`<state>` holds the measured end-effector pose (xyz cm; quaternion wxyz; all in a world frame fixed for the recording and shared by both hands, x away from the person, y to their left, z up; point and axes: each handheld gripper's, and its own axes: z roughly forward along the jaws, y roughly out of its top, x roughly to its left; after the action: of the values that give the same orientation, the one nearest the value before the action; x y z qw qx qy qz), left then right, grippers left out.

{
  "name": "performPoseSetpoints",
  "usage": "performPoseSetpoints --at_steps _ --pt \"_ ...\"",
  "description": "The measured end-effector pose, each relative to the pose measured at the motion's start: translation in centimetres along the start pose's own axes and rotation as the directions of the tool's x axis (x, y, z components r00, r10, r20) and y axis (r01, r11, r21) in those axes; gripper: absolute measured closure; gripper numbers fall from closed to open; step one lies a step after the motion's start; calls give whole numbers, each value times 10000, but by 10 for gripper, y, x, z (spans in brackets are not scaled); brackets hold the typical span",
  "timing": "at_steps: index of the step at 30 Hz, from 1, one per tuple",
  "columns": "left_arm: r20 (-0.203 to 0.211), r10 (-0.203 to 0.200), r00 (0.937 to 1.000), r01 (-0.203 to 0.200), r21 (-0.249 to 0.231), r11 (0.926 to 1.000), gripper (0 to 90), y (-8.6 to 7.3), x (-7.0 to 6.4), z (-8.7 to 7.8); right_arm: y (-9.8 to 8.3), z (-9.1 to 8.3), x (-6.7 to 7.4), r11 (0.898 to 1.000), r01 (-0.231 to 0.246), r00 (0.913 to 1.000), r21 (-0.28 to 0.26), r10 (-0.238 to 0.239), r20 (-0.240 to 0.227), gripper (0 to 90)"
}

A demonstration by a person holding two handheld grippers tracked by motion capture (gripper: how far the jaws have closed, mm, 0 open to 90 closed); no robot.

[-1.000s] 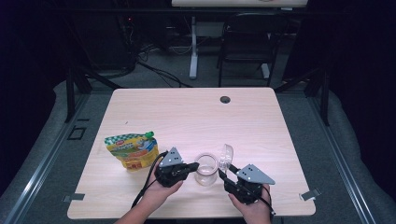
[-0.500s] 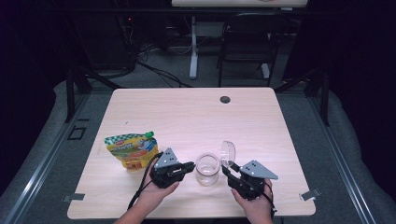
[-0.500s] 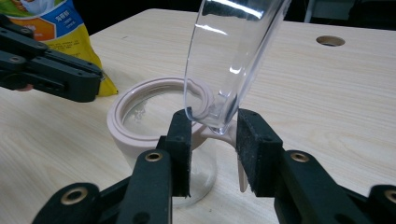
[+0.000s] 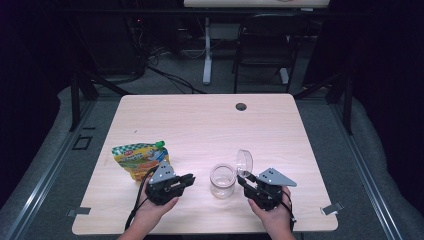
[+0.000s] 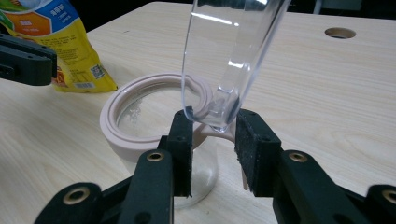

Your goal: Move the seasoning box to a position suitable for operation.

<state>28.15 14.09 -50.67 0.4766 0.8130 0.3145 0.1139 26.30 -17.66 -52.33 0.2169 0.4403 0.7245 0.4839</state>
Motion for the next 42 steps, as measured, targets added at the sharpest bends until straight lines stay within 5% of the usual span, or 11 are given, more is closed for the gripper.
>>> performPoseSetpoints --at_steps 12,25,31,42 --pt "-732 -92 9973 85 -105 9999 775 -12 17 -35 -2 -5 -2 9995 114 9995 295 -105 -307 649" --pt "-1560 -992 9828 930 -464 9946 734 -37 51 -76 -5 -9 -4 9993 156 9995 344 -147 -270 616" --pt "-1764 -945 9798 871 -492 9950 704 -40 60 -91 -5 -8 -3 9994 140 9994 313 -130 -307 604" --pt "-2076 -1881 9600 1693 -1048 9800 671 -55 85 -121 -4 -10 -6 9997 -30 9996 249 36 -274 592"
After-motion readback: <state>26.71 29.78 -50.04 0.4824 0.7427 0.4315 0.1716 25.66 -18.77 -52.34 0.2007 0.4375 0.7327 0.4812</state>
